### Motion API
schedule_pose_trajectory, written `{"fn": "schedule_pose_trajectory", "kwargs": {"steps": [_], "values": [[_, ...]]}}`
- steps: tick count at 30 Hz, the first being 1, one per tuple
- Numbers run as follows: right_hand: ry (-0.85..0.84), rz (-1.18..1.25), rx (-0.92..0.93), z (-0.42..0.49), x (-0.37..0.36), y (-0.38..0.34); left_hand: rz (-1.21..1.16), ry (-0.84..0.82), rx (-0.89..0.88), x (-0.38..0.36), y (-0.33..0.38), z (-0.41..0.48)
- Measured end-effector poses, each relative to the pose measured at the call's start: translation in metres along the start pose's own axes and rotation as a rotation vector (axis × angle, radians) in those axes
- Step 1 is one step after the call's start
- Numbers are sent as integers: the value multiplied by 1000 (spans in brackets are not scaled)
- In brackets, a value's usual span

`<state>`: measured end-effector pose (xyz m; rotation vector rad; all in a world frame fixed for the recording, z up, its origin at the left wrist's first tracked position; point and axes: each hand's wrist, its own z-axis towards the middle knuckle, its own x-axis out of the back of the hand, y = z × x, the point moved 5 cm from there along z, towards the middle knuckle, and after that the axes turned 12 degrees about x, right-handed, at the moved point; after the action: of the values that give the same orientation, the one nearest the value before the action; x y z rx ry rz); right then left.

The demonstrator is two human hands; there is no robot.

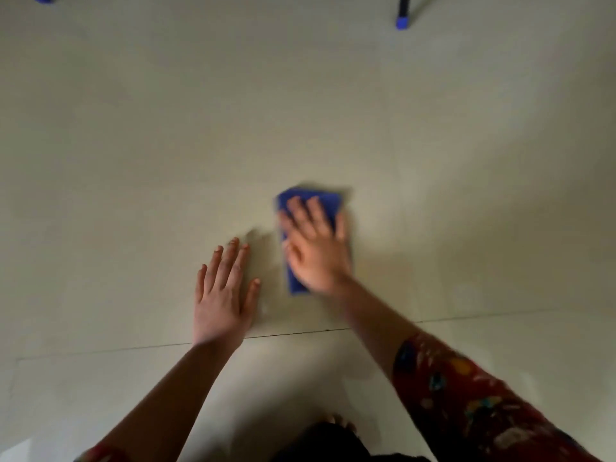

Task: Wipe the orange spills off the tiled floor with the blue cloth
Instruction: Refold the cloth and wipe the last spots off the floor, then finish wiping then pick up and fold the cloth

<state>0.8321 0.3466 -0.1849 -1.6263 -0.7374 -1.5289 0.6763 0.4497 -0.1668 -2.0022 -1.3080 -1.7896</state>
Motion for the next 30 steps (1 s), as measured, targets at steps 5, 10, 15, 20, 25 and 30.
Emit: {"fn": "schedule_pose_trajectory", "kwargs": {"steps": [5,10,15,20,25,30], "values": [[59,39,11,-38,7,45,36,-52,-98,-15,13,-6],[4,52,-774,-124,35,211,86,-85,-156,-16,17,-8],[69,36,-873,-185,25,147,83,-81,-140,-17,15,-21],[-34,30,-82,-145,-6,-6,67,-68,-92,-16,2,-33],[24,26,-449,-84,7,80,1,14,25,9,-34,-33],[-8,27,-230,-56,-1,2,-89,79,152,25,-51,-28]]}}
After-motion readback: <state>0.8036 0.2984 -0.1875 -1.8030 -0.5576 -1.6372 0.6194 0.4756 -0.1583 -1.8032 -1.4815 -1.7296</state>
